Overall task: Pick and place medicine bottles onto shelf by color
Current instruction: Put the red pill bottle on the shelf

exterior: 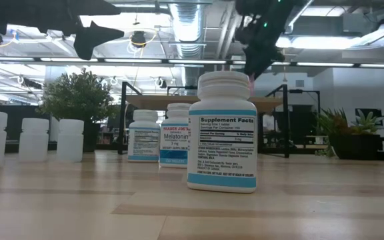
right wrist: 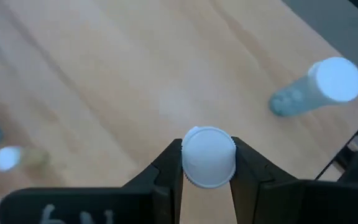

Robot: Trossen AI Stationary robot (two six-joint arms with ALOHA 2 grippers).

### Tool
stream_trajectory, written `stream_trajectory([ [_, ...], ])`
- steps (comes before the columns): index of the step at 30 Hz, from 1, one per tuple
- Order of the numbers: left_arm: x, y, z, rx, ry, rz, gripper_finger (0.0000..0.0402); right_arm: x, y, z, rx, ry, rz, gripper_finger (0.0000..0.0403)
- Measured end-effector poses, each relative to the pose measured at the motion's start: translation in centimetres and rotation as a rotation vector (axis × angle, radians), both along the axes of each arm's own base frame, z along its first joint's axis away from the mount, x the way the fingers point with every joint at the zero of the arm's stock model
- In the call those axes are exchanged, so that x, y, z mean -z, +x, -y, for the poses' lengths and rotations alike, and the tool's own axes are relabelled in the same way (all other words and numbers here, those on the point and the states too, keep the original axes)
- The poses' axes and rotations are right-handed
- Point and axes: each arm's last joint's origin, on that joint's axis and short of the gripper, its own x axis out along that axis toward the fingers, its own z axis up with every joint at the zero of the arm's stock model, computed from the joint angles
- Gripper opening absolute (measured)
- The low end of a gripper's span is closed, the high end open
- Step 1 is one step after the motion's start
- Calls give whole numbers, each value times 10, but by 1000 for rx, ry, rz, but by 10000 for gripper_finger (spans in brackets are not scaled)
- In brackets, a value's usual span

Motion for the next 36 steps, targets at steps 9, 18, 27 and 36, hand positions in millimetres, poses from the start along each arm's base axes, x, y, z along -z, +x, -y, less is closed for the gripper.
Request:
stream_trajectory([
  [9,0,0,0,0,-1,0,245,4,3,9,41,-37,0,102],
  [18,0,0,0,0,0,0,245,4,4,11,37,-68,-12,102],
  [27,0,0,0,0,0,0,245,12,11,13,12,-68,-31,102],
  [36,0,0,0,0,-1,1,245,11,11,13,18,-72,-30,121],
])
